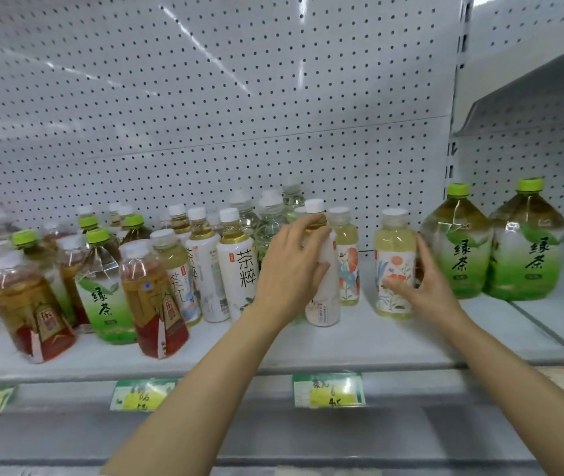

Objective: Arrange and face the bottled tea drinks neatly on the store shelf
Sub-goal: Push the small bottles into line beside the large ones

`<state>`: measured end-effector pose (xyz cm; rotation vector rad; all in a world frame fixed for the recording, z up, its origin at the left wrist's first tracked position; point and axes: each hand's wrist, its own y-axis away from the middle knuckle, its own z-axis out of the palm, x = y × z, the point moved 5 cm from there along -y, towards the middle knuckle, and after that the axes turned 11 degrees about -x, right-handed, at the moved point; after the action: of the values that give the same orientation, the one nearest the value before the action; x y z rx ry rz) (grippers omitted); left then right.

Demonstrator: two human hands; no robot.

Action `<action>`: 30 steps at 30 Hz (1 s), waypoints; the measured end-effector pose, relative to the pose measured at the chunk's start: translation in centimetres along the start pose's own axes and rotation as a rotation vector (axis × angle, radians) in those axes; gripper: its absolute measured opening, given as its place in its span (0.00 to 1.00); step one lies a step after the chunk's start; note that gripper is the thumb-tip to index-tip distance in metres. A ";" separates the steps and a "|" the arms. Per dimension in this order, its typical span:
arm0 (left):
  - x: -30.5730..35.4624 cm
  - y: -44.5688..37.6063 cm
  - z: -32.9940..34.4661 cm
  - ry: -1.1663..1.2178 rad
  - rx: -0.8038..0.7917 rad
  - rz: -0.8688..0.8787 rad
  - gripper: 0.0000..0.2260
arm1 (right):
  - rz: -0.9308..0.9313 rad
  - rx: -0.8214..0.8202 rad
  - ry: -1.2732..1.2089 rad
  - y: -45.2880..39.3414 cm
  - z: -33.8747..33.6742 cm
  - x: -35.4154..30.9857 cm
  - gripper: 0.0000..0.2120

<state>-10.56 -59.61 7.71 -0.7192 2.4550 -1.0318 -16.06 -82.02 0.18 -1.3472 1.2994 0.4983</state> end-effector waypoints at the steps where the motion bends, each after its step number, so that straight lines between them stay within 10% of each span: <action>1: -0.4 0.5 -0.5 0.032 0.081 -0.028 0.24 | 0.006 -0.016 0.022 -0.1 0.0 0.0 0.45; 5: -5.2 4.4 -2.0 0.259 0.410 -0.575 0.28 | 0.004 0.228 0.246 0.9 -0.2 -1.0 0.45; 12: -7.8 5.8 1.3 0.403 0.182 -0.961 0.35 | -0.270 0.355 0.357 3.0 5.3 -5.5 0.32; 18: -8.1 6.9 0.2 0.612 0.210 -0.871 0.36 | -0.138 0.118 0.311 1.5 11.1 -4.8 0.41; 25: -7.5 7.1 -5.0 0.898 0.463 -0.744 0.32 | -0.013 0.227 0.298 -1.6 13.8 -4.4 0.50; 30: -6.6 9.2 -7.0 0.908 0.336 -0.777 0.25 | -0.046 0.258 0.244 -1.6 13.4 -4.5 0.47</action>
<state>-11.81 -46.38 6.44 -1.3486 2.5425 -2.4387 -10.91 -68.83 1.15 -1.2436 1.4724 0.1292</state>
